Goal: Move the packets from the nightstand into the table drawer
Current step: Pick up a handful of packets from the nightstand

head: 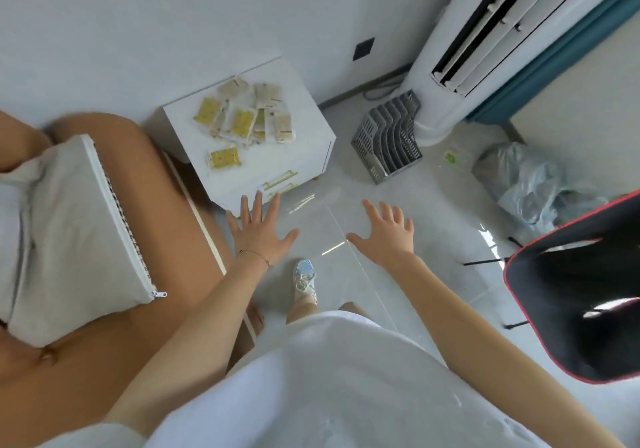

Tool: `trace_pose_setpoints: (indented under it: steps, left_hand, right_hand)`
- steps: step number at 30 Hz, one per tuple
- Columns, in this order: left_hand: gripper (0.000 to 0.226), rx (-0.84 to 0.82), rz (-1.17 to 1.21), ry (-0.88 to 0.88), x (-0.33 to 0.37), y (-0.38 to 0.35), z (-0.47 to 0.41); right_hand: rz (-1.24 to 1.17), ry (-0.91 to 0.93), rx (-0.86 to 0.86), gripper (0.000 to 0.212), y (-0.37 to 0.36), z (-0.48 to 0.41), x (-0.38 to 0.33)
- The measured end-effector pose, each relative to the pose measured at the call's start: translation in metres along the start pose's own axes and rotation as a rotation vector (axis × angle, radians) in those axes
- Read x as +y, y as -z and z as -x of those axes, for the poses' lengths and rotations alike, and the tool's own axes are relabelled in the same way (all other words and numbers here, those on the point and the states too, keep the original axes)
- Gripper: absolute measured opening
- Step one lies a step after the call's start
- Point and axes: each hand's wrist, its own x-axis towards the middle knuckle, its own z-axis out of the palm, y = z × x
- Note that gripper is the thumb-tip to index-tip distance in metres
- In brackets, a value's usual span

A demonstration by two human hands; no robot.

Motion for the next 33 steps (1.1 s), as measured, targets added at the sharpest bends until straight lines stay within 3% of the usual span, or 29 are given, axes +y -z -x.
trace_pose_setpoints:
  steps: [10,17,33]
  left_hand:
    - [0.080,0.006,0.271,0.193,-0.053,0.047,-0.086]
    - [0.079,0.027,0.151,0.316,-0.074,0.073,-0.137]
    - [0.077,-0.113,0.365,0.517,-0.082,0.079,-0.249]
  right_hand:
    - [0.039,0.146,-0.010,0.079,0.068,-0.110,-0.080]
    - [0.112,0.245,-0.044,0.082,0.095,-0.193,-0.120]
    - [0.324,0.353,-0.180,0.077,0.125,-0.331,-0.180]
